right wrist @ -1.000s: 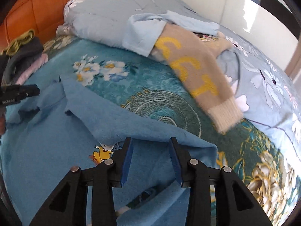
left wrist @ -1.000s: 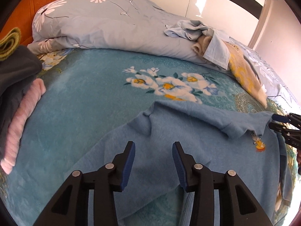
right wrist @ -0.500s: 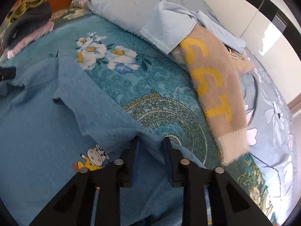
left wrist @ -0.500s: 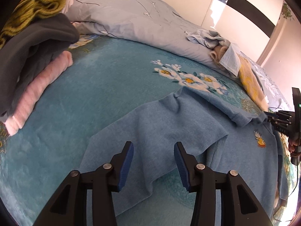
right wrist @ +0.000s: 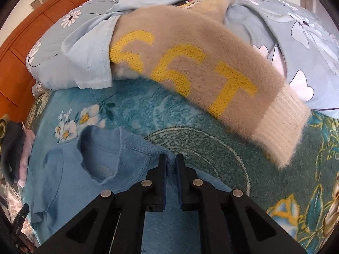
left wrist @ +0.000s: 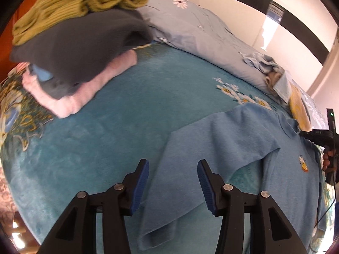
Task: Fold clothes
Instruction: 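Lower the sweater onto the bedspread and open both grippers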
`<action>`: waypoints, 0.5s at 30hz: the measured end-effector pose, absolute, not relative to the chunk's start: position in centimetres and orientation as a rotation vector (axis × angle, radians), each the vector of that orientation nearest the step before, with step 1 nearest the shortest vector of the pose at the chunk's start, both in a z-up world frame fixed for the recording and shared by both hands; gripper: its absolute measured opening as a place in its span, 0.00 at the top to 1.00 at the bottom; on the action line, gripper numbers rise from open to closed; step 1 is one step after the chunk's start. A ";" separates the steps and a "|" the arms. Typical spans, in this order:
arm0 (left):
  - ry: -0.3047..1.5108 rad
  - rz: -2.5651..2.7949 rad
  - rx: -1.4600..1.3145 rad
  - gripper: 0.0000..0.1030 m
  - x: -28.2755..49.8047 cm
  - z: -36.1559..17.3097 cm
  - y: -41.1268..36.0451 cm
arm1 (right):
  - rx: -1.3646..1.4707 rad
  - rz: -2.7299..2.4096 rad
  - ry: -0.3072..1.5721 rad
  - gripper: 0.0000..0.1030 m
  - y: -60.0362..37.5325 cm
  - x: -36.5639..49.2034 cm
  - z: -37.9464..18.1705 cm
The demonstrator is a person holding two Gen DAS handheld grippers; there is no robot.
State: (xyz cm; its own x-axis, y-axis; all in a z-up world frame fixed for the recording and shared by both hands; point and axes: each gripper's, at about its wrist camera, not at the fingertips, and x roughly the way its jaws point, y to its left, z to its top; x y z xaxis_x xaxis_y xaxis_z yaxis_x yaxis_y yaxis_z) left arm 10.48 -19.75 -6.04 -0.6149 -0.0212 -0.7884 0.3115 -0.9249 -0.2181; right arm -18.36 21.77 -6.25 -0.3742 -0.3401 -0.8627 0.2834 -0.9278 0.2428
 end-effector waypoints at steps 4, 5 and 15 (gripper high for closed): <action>0.573 -2.588 1.294 0.49 11.9 -7.0 -20.9 | 1.367 -2.416 -0.087 0.73 22.8 -15.6 -3.2; 0.589 -2.591 1.307 0.49 12.1 -7.3 -20.8 | 1.350 -2.419 -0.087 0.73 23.2 -14.8 -2.8; 0.416 -2.613 1.347 0.89 10.6 -7.6 -17.9 | 1.246 -2.443 -0.049 0.69 26.8 -8.8 -0.2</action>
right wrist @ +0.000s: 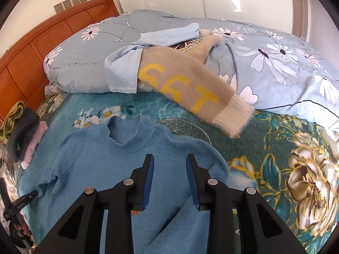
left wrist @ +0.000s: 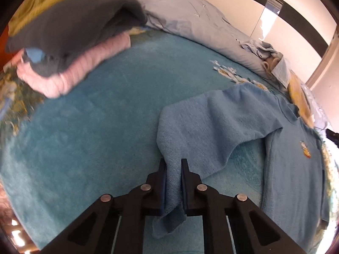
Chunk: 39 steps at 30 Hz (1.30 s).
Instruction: Fold clothes
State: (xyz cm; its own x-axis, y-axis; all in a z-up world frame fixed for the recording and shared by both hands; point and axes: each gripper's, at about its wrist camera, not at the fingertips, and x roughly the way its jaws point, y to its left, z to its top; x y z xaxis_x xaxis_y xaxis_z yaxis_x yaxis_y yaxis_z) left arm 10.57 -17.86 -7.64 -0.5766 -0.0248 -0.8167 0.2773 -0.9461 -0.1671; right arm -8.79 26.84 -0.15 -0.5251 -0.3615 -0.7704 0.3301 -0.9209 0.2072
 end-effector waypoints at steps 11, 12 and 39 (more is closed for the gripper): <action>0.135 -2.481 1.276 0.88 7.3 -6.8 -20.6 | 1.279 -2.480 -0.057 0.69 29.5 -6.4 -1.2; 0.110 -2.468 1.269 0.87 7.0 -6.7 -20.8 | 1.292 -2.475 -0.069 0.69 29.8 -6.2 -1.4; 0.461 -2.841 1.442 0.41 12.7 -5.1 -7.3 | 1.526 -2.463 -0.267 0.81 39.6 6.3 -5.9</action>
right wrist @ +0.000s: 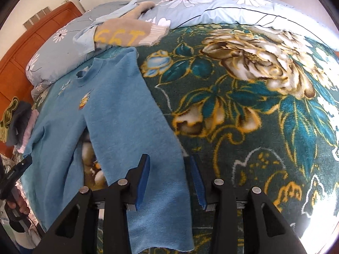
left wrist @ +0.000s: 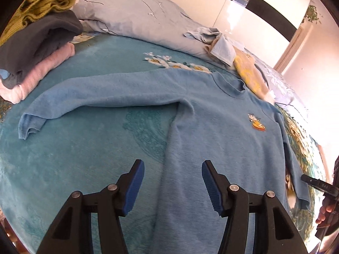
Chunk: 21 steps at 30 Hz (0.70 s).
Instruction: Fold clothes
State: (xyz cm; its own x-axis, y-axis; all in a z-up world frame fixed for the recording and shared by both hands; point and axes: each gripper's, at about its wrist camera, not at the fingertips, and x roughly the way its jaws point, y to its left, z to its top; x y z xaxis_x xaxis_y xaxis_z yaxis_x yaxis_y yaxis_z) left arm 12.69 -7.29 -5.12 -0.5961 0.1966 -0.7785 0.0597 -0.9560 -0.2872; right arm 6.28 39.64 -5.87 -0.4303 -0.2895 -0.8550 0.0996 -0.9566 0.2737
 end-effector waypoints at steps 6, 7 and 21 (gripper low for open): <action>-0.436 2.736 -1.355 0.41 13.4 -4.4 -8.6 | 1.503 -2.562 -0.286 0.96 40.9 5.8 -4.5; -0.452 2.742 -1.358 0.41 13.4 -4.4 -9.1 | 1.497 -2.632 -0.268 0.96 41.9 5.5 -3.7; -0.531 2.703 -1.416 0.41 14.3 -5.5 -10.9 | 1.441 -2.877 -0.181 0.95 46.7 2.5 -1.1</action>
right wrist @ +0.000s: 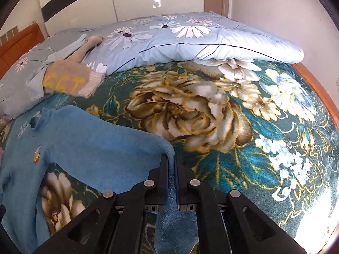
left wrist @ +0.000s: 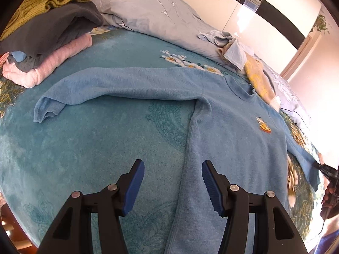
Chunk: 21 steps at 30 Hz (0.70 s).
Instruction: Fold clothes
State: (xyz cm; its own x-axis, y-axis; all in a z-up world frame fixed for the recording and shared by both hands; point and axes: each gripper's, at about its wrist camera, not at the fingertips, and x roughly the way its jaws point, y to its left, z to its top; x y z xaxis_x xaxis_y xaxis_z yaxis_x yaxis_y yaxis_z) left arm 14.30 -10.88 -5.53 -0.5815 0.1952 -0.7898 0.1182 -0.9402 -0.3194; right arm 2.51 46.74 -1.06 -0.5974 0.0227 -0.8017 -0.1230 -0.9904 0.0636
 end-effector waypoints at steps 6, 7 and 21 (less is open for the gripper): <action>-0.528 2.670 -1.399 0.41 15.9 -5.4 -10.5 | -1.248 2.843 0.026 0.66 43.9 6.9 3.1; -0.529 2.662 -1.401 0.41 16.3 -5.4 -10.5 | -1.226 2.860 0.001 0.63 43.5 7.6 3.8; -0.636 2.539 -1.416 0.41 22.4 -7.9 -11.0 | -2.041 2.975 0.310 0.59 31.4 15.5 -6.1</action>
State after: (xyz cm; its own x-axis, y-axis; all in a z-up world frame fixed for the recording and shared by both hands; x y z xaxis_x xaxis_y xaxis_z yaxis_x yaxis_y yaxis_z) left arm 22.43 -11.03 -7.92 -0.5369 0.3427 -0.7709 0.0614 -0.8955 -0.4408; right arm 15.51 31.41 -6.12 -0.2875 -0.4703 -0.8343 0.2885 -0.8732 0.3928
